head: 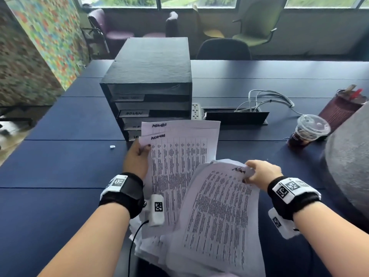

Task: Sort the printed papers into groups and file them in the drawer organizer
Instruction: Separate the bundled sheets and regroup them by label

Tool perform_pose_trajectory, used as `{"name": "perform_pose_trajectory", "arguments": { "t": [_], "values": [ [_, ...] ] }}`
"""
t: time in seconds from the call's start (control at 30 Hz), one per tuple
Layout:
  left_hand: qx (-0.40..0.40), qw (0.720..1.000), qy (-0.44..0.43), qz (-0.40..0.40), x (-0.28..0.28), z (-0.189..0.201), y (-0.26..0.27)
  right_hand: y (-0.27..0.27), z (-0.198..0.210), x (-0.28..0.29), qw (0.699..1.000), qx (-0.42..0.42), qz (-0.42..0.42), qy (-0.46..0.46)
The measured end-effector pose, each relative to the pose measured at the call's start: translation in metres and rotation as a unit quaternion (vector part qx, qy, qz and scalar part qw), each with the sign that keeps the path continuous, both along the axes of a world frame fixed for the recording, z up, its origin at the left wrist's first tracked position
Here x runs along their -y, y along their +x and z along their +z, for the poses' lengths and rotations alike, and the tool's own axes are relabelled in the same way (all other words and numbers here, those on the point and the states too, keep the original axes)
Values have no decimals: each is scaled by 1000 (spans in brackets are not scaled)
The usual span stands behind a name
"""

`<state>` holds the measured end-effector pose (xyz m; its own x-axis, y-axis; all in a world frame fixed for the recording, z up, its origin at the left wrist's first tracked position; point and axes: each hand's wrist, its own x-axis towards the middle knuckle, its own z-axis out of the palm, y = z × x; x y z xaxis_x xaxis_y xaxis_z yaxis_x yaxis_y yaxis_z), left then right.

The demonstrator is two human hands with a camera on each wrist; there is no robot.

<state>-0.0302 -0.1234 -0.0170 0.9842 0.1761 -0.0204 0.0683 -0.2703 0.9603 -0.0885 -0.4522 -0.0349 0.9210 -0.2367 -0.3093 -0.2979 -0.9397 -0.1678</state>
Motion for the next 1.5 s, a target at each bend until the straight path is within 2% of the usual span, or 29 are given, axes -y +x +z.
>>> {"name": "perform_pose_trajectory", "arguments": {
  "t": [0.1, 0.17, 0.23, 0.3, 0.43, 0.5, 0.53, 0.63, 0.8, 0.87, 1.03, 1.07, 1.13, 1.23, 1.33, 1.43, 1.5],
  "values": [
    [-14, 1000, -9, -14, -3, -13, 1, -1, -9, 14, 992, 27, -82, 96],
    [-23, 999, -3, -23, -5, -20, 2, 0, -14, 19, 974, 76, -118, 178],
    [-32, 999, 10, -31, -7, -28, 3, 1, -12, 20, 935, 131, -149, 293],
    [-42, 998, 18, -33, -9, -33, 4, 2, -9, 20, 888, 152, -170, 400],
    [-63, 995, 65, -36, -12, -40, 6, -4, -8, 19, 792, 108, -208, 564],
    [-66, 994, 81, -26, -15, -43, 7, -14, -19, 19, 751, 82, -241, 609],
    [-65, 994, 89, -19, -17, -45, 8, -18, -25, 19, 742, 76, -251, 617],
    [-55, 995, 87, 6, -23, -41, 11, -24, -48, 18, 747, 82, -265, 604],
    [-17, 995, 98, 16, -23, -9, 22, -16, -68, 14, 780, 117, -275, 550],
    [25, 996, 79, 35, -27, 9, 29, -13, -73, 12, 773, 128, -282, 554],
    [165, 978, 85, 97, -48, 59, 49, -15, -76, 9, 719, 126, -349, 587],
    [179, 973, 94, 114, -50, 69, 50, -16, -79, 10, 726, 128, -360, 571],
    [205, 962, 102, 151, -52, 88, 51, -17, -86, 16, 764, 138, -368, 512],
    [268, 959, 2, 89, -53, 109, 49, -19, -92, 21, 792, 142, -369, 465],
    [239, 968, -14, 80, -45, 105, 45, -18, -82, 10, 794, 145, -347, 477],
    [173, 984, 17, 44, -19, 82, 31, -18, -77, 2, 749, 122, -342, 554],
    [118, 992, -26, -26, 1, 58, 19, -18, -78, -1, 738, 115, -345, 569]
  ]
}}
